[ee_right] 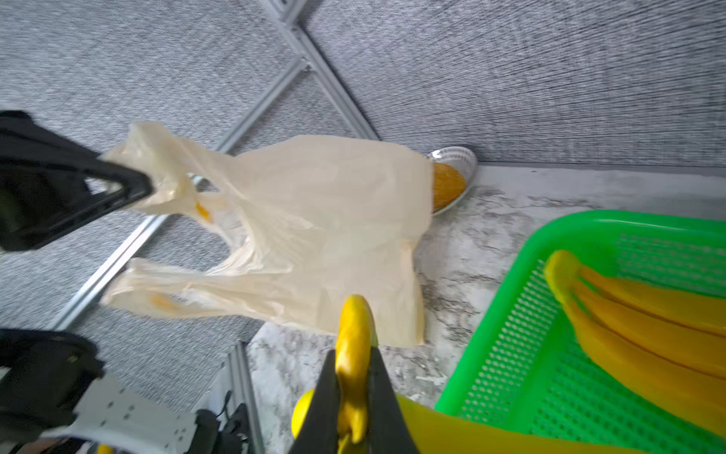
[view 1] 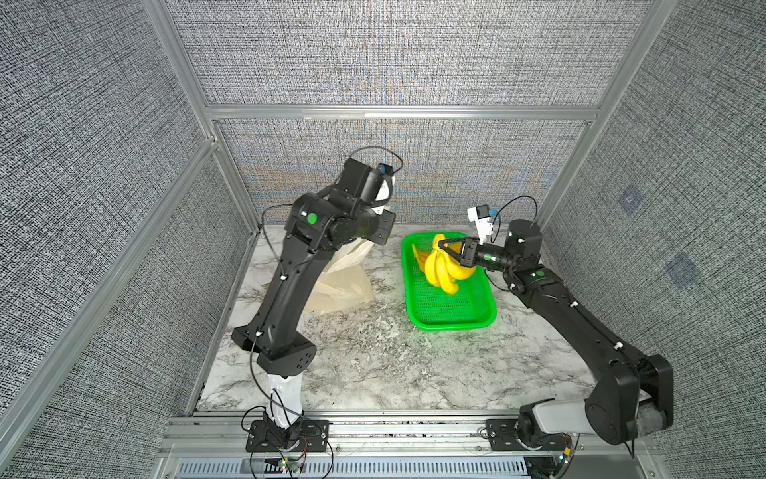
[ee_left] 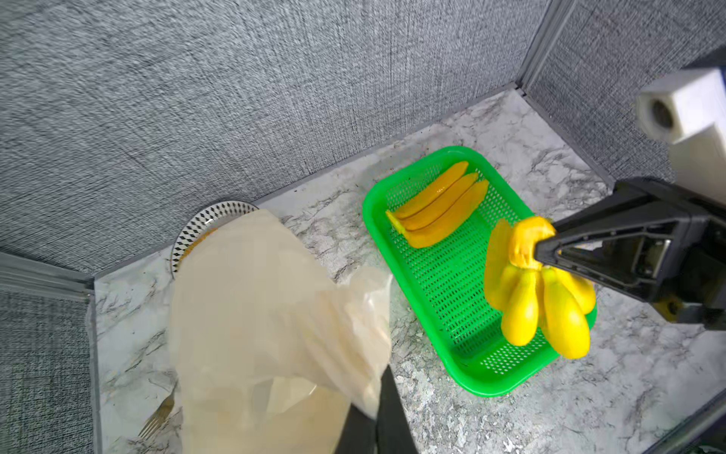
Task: Place the banana into a plastic bag & tie a knot
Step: Pick up the banana from the basket, then place the banana into the plastic bag.
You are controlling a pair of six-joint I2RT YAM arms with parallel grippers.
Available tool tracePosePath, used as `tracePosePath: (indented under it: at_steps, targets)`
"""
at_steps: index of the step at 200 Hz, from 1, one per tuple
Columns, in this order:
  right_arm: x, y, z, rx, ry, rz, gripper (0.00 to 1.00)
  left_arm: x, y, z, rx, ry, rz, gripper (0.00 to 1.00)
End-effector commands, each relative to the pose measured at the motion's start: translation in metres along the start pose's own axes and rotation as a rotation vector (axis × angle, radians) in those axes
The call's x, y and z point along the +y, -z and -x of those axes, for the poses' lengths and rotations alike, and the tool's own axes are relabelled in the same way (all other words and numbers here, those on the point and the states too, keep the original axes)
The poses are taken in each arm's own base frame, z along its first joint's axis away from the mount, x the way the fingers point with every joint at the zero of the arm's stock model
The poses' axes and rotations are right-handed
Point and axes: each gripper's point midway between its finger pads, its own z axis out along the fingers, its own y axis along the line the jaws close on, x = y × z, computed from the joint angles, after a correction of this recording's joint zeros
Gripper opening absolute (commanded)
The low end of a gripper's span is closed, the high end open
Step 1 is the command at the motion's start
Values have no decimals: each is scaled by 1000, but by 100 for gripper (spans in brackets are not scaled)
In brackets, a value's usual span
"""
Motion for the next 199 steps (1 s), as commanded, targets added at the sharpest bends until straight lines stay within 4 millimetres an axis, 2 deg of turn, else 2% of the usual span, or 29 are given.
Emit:
tracePosePath:
  at_steps: [1, 19, 48, 69, 85, 118, 159, 176, 199]
  targets:
    - [46, 6, 15, -40, 36, 208, 0, 21, 31, 14, -96, 62, 25, 0]
    - [61, 6, 19, -57, 52, 255, 0, 45, 59, 17, -172, 117, 97, 0]
    - [88, 3, 31, -65, 52, 334, 0, 69, 97, 19, -292, 188, 195, 0]
    - [117, 3, 41, -66, 26, 445, 0, 77, 105, 16, -337, 213, 225, 0]
    - [140, 3, 45, -58, 2, 532, 0, 78, 99, 11, -314, 214, 235, 0]
    - [192, 8, 51, -51, -22, 703, 0, 77, 72, -4, -228, 202, 237, 0]
    - [243, 8, 47, -59, -97, 905, 0, 53, 37, -27, -130, 199, 110, 0]
    - [260, 7, 41, -70, -128, 1019, 0, 46, 32, -32, -115, 202, 64, 0]
    - [275, -2, 32, -66, -161, 1147, 0, 38, 34, -34, -111, 208, 15, 0]
